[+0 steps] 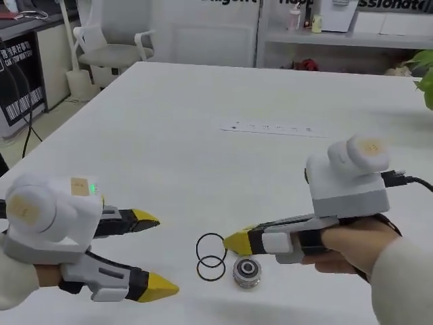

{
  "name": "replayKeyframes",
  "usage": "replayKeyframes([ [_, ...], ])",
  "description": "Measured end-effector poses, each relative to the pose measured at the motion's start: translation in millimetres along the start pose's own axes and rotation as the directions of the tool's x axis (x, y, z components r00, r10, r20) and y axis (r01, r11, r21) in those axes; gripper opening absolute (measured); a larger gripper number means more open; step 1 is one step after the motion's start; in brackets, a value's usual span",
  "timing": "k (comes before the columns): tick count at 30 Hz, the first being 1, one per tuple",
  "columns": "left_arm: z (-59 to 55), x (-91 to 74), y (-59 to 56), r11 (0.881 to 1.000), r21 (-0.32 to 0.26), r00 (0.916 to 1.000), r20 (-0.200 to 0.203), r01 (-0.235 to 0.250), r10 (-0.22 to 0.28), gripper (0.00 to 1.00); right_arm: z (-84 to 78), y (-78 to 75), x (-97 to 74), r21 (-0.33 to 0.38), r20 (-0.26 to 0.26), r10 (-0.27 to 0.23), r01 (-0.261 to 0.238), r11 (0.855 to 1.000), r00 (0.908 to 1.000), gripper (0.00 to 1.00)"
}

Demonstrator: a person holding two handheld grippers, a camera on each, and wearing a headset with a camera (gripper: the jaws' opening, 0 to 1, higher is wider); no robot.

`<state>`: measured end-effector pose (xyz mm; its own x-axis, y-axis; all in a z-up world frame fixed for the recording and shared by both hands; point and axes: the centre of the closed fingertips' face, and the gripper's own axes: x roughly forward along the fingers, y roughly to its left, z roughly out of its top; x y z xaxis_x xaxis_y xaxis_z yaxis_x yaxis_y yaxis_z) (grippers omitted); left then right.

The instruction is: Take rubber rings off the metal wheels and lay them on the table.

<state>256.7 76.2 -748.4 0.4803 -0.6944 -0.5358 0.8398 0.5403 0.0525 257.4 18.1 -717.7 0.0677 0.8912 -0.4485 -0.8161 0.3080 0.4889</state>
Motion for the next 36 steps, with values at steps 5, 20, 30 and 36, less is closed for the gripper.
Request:
replayKeyframes([
  [5, -2.0, 1.6, -2.2, 1.0, 0.001, 0.9999, -0.006, 0.009, -0.009, 0.67, -11.8, 3.1, 8.4, -0.021, -0.049, 0.005, -0.006, 1.0, 0.9988, 0.0],
  [20, -6.2, 5.1, -7.1, 1.0, 0.002, 0.9993, -0.026, 0.026, -0.026, 0.68, -32.1, -8.3, 28.1, -0.055, -0.098, -0.049, 0.044, 0.998, 0.994, 0.0],
  [30, -7.0, 6.0, -9.3, 0.999, 0.004, 0.999, -0.03, 0.035, -0.035, 0.68, -48.7, -17.5, 36.8, -0.063, -0.14, -0.09, 0.082, 0.995, 0.9861, 0.0],
  [36, -7.7, 6.2, -9.4, 0.999, 0.003, 0.9988, -0.033, 0.035, -0.035, 0.68, -54.1, -24.3, 38.6, -0.096, -0.156, -0.128, 0.114, 0.989, 0.9794, 0.0],
])
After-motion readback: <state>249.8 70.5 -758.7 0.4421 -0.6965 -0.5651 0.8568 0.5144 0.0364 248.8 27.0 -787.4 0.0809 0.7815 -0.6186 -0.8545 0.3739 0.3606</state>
